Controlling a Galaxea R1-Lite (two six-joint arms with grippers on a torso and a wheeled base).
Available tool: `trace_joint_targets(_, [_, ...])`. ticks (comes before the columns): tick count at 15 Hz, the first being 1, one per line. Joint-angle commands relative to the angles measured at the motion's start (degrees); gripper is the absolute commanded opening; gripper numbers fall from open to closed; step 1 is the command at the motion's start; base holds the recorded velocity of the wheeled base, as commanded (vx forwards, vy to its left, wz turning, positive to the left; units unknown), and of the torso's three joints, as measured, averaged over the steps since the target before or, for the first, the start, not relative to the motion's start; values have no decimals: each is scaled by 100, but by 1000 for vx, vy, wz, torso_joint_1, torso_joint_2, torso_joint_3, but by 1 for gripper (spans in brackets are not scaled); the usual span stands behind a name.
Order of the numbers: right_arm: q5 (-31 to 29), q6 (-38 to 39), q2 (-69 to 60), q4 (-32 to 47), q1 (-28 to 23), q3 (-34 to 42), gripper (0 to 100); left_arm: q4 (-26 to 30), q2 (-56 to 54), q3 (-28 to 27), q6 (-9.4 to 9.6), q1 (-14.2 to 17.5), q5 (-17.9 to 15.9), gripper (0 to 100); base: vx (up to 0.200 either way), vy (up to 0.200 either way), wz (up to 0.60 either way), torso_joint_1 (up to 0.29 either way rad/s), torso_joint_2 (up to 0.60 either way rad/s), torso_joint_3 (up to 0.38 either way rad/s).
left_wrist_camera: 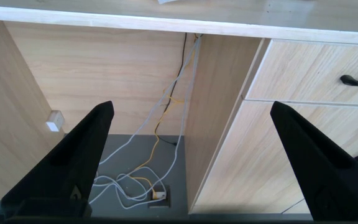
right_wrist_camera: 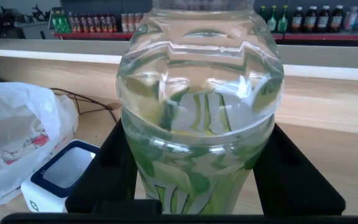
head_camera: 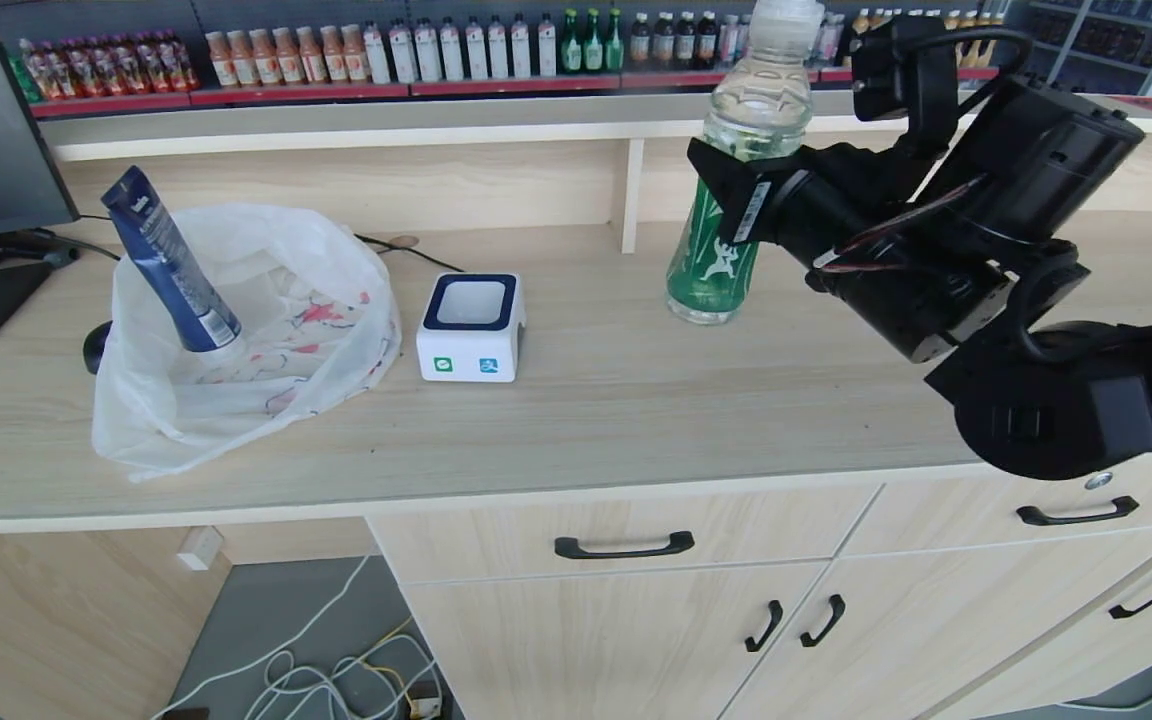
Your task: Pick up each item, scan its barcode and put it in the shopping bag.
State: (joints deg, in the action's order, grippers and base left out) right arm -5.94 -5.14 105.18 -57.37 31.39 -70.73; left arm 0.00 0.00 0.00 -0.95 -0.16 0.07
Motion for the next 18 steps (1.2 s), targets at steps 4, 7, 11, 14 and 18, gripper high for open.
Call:
trace_joint_targets(4, [-285, -4, -1395, -811, 640, 1729, 0, 0, 9, 0, -2, -2, 1, 100, 0, 0, 0, 0, 0, 0])
trace_joint_targets(7, [-417, -30, -1861, -1576, 1080, 2872, 0, 0, 9, 0, -2, -2, 1, 100, 0, 0, 0, 0, 0, 0])
trace_joint_targets(11, [-417, -57, -2107, -1690, 1537, 3355, 0, 0, 9, 0, -2, -2, 1, 100, 0, 0, 0, 0, 0, 0])
trace_joint_targets(14, [-417, -118, -2054, -1690, 1581, 3206, 0, 0, 9, 0, -2, -2, 1, 100, 0, 0, 0, 0, 0, 0])
trace_joint_targets(18, [-408, -514, -2124, -1690, 1959, 3232, 0, 0, 9, 0, -2, -2, 1, 100, 0, 0, 0, 0, 0, 0])
